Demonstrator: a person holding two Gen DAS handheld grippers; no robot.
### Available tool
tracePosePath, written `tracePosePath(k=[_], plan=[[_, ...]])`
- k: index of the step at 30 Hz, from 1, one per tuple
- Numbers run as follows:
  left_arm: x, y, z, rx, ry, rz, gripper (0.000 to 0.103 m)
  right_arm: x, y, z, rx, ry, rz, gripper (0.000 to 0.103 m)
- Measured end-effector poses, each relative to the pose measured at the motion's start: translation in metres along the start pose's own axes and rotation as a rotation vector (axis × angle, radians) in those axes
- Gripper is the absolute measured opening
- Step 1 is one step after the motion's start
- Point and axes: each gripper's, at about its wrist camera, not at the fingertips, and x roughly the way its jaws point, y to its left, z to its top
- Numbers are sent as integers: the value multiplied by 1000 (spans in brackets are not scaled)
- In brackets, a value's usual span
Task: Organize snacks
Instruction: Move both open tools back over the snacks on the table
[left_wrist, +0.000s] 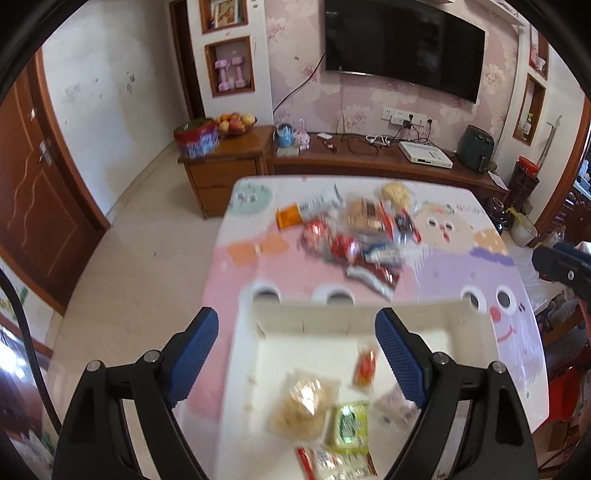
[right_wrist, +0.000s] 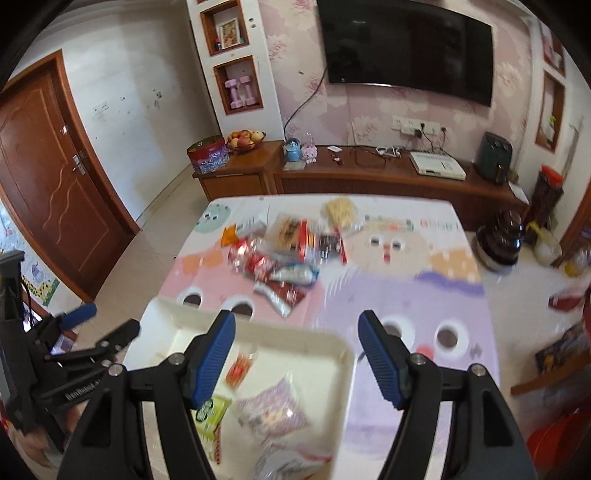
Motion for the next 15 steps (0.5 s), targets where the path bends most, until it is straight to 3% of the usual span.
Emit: tracePosePath(k=[8,15], plan=[[27,-9,86,42,25,-37,90,36,-8,80,-6,25,21,69],[132,-31,116,50,216,-65,90,138,-13,101,11,208,29,70]])
